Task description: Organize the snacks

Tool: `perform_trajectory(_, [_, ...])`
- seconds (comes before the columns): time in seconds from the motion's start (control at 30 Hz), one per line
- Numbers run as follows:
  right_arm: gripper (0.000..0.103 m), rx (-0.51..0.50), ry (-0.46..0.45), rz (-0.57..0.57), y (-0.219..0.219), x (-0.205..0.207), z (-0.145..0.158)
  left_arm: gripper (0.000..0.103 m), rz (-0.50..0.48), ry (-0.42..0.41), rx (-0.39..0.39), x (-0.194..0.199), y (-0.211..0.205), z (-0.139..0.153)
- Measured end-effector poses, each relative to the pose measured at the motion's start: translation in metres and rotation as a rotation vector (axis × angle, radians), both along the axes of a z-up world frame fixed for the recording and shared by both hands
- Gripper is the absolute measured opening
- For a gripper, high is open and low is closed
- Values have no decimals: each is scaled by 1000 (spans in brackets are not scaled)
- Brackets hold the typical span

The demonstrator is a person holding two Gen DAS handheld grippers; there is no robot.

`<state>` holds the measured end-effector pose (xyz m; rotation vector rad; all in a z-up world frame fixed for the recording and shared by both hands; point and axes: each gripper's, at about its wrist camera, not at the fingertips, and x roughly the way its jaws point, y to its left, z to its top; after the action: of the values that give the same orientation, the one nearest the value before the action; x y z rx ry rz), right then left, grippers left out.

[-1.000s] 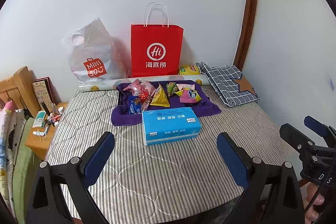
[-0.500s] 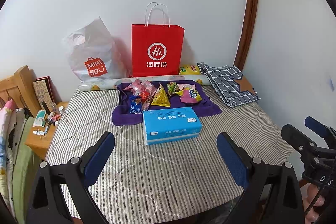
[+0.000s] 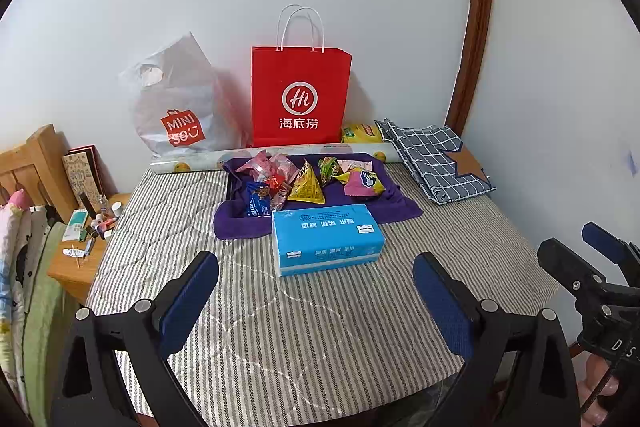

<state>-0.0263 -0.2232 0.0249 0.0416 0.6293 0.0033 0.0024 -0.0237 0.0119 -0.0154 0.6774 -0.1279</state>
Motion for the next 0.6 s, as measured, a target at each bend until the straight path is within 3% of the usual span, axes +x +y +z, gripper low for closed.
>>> perform_trajectory(0.6, [103,2,-16,13,3,-3,2,98,8,-8,-4,1,3,3])
